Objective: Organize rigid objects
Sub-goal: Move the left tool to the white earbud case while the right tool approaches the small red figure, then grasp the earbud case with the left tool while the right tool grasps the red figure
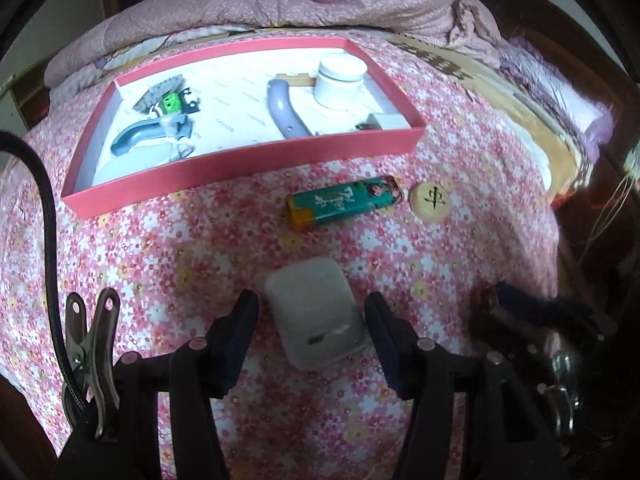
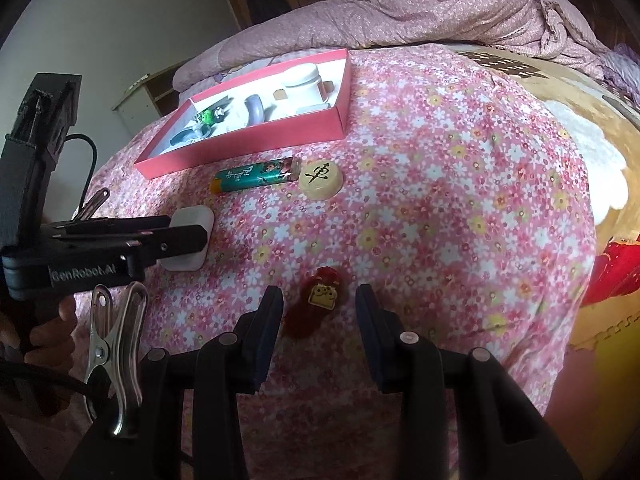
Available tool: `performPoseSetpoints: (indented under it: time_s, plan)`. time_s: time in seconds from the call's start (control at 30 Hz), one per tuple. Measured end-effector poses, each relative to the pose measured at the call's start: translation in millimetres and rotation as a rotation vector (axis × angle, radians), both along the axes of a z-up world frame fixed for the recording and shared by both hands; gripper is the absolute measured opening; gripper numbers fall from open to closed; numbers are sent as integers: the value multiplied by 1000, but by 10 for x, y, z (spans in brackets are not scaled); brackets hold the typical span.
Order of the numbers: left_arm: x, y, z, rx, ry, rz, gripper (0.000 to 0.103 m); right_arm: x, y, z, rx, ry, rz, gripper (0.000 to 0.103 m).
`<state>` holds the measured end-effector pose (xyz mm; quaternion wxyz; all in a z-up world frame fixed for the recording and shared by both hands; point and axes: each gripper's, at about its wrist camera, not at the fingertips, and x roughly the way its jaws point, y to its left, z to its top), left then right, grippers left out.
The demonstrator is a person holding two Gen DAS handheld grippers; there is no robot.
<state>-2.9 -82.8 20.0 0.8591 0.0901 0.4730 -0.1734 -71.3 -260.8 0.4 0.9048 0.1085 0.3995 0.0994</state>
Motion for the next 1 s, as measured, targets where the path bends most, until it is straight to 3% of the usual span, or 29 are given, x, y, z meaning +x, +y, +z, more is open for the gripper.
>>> performPoseSetpoints:
  time_s: [0.4,0.53,0.63,0.77,1.0]
  plan:
    - [-94,-178,-141,107,-91,-50,60,-17,-21,-22,19,-5,1,39]
    - [-114,-182,-124,94,-70,-89,47,-26,-20,-21,17,-14,0,39]
    - [-141,-190,-130,90,-79,-101,46,-25,17,-14,-20,-15,-4,37]
    - [-132,-130,-102,41,-64,-103,46,1,31,-17,-56,-11,-27,22]
    - [-143,-16,15,-12,-96,-96,46,37,18,-18,-46,-6,-45,20]
